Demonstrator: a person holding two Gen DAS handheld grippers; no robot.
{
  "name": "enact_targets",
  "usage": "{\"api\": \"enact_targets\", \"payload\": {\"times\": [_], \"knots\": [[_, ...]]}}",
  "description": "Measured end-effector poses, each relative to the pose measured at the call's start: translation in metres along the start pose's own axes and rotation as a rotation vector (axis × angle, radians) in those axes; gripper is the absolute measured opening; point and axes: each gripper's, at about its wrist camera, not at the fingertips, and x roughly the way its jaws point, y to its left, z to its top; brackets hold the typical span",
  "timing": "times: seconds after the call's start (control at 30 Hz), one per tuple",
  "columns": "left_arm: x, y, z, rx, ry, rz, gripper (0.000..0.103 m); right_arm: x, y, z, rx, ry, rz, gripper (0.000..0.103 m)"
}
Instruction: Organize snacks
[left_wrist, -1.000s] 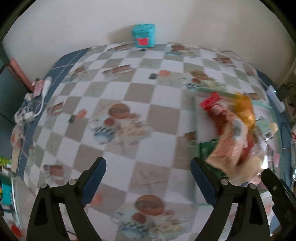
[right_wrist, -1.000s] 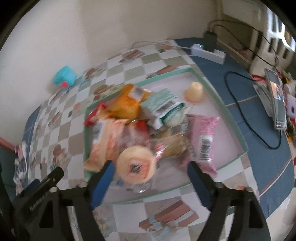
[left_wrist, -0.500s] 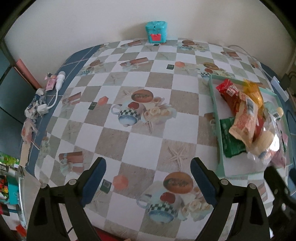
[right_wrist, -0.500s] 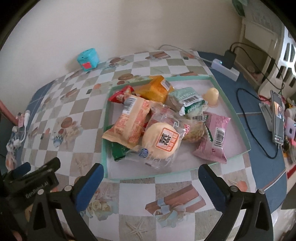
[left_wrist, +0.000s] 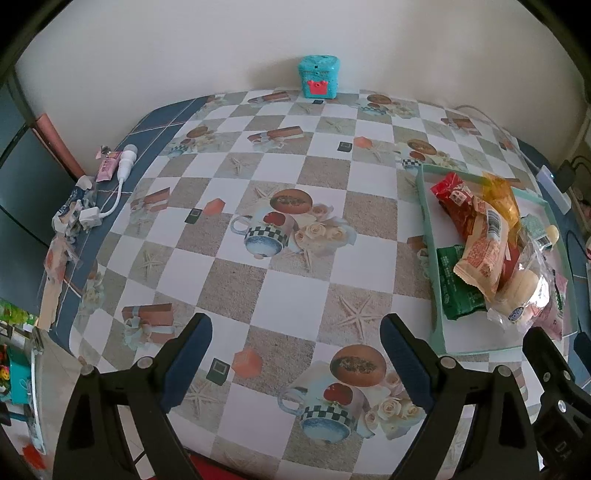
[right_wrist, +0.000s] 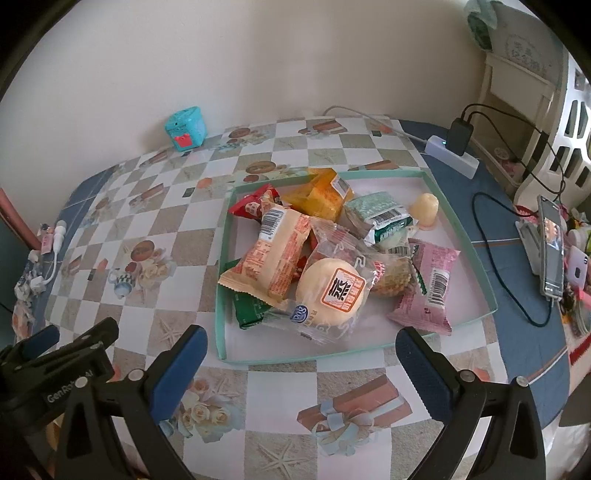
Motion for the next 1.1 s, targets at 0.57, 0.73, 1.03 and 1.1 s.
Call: {"api": "enact_targets", "payload": {"times": [0.57, 0.73, 1.03, 1.1], "knots": [[0.0007, -0.0002, 0.0003, 0.008, -0.002, -0.005, 0.093, 0.0033, -0.0011, -0.0005, 0.010, 0.021, 0.008, 0.103], [0.0010, 0.0008, 0.0001, 0.004, 0.003, -0.007, 0.093, 0.0034, -0.0015, -0.0004, 0.011, 0.024, 0.008, 0.103], [0.0025, 0.0011, 0.0002, 0.002, 0.009, -0.007, 0.093, 0.0046, -0.0010, -0.0009, 0.011, 0.032, 0.008, 0.103], [0.0033, 0.0015, -0.0004, 0.001, 0.012, -0.007, 0.093, 0.0047, -0.0009, -0.0009, 0.011, 0.032, 0.008, 0.103]]}}
